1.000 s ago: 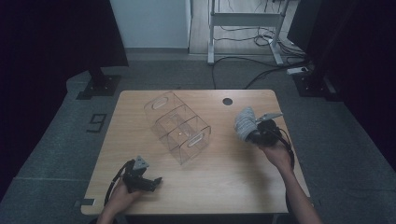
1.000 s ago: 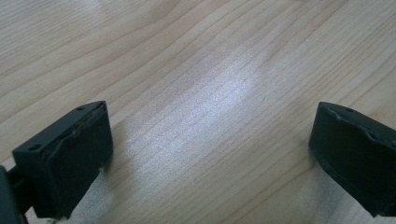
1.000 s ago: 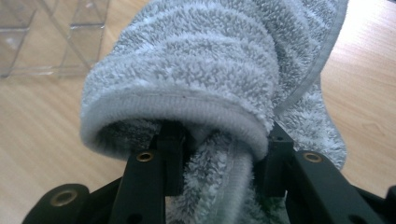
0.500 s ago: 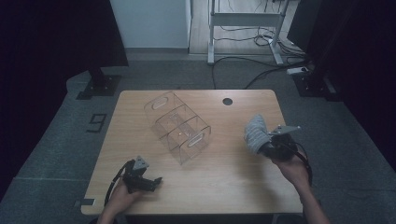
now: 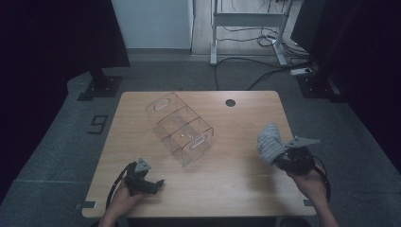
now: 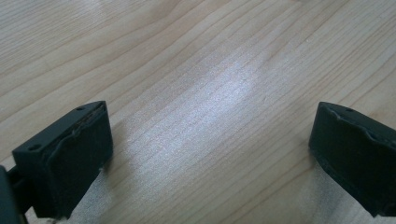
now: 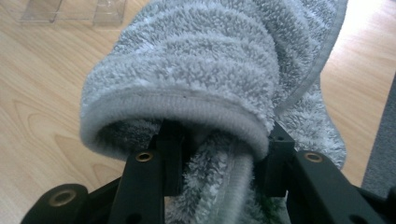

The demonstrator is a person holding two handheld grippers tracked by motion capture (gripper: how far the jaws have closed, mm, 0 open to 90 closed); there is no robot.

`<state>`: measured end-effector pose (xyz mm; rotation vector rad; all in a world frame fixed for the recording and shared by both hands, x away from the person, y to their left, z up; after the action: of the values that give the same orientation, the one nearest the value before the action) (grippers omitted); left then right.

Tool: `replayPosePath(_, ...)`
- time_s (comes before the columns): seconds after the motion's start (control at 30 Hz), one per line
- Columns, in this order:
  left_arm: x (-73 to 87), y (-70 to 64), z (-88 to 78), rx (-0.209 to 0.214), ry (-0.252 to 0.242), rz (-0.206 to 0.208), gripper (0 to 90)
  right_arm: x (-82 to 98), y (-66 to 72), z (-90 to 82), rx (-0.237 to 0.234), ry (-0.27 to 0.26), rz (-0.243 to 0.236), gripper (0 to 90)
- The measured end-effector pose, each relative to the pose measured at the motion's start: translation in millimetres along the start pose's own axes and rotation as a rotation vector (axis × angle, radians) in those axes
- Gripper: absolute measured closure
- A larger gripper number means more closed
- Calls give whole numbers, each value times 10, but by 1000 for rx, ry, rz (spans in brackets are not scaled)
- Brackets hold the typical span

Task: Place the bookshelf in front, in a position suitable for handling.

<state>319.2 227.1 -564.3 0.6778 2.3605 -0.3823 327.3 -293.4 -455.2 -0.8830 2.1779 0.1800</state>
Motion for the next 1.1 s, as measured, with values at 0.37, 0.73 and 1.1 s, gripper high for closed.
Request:
replayPosePath(0.37, 0, -1, 0, 0, 0, 0, 0, 292, 143, 229, -44, 43, 12, 598)
replayPosePath(0.73, 0, -1, 0, 0, -1, -1, 0, 497, 217, 406, -86, 101, -1, 585)
replayPosePath(1.1, 0, -3, 1, -1, -2, -3, 0, 603, 243, 526, -98, 158, -13, 512)
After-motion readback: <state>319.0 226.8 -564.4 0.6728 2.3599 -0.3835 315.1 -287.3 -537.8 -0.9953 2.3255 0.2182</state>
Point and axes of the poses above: each handheld gripper's, and its own axes: z roughly forward along the jaws, x roughly out of its underside, y roughly to its left, the point moved 2 cm from there along z, roughly forward along the jaws, and after that the axes turned 8 degrees about -z, right-handed, at the moved point
